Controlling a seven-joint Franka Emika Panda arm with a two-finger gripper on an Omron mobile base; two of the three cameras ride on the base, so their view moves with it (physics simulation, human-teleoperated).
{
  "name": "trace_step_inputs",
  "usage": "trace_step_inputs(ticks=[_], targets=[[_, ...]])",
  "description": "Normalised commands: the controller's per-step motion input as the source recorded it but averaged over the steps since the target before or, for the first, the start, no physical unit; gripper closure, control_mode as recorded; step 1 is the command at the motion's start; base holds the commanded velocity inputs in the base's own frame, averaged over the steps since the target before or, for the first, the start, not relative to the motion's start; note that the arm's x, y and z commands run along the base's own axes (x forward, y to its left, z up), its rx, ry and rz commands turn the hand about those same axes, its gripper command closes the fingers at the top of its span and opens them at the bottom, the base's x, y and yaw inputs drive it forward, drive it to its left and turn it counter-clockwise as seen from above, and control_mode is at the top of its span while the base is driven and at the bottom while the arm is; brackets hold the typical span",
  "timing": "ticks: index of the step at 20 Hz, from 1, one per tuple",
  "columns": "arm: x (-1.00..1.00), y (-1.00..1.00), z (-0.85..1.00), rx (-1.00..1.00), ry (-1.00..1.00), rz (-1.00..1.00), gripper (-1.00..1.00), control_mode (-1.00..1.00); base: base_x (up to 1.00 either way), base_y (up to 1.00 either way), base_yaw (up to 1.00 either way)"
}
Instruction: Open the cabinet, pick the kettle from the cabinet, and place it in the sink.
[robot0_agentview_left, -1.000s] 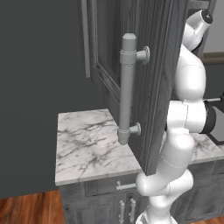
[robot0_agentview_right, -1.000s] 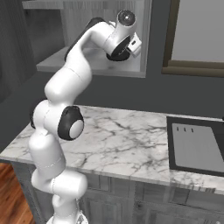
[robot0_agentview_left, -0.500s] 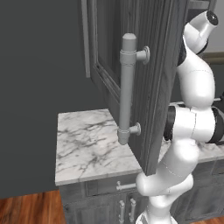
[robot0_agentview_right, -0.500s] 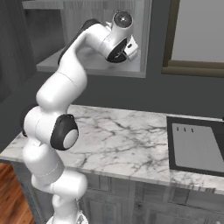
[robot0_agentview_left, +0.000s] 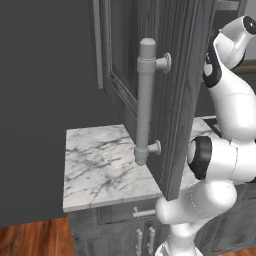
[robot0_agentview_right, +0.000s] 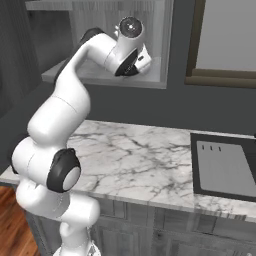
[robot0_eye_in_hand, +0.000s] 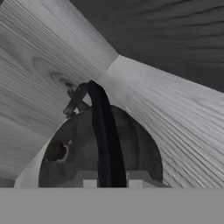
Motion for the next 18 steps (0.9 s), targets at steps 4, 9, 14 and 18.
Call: trace_step_inputs(ticks=[4, 9, 14, 18], targets=[[-0.55, 0.03, 0.01, 0.05, -0.08, -0.06, 1.0, -1.0, 0.0, 0.0, 0.0], [-0.61, 0.0, 0.0, 0.03, -0.05, -0.05, 1.0, -1.0, 0.0, 0.0, 0.0], [-0.59, 0.0, 0.02, 0.0, 0.0, -0.01, 1.0, -1.0, 0.0, 0.0, 0.0], [-0.59, 0.0, 0.06, 0.0, 0.0, 0.0, 1.0, -1.0, 0.0, 0.0, 0.0]])
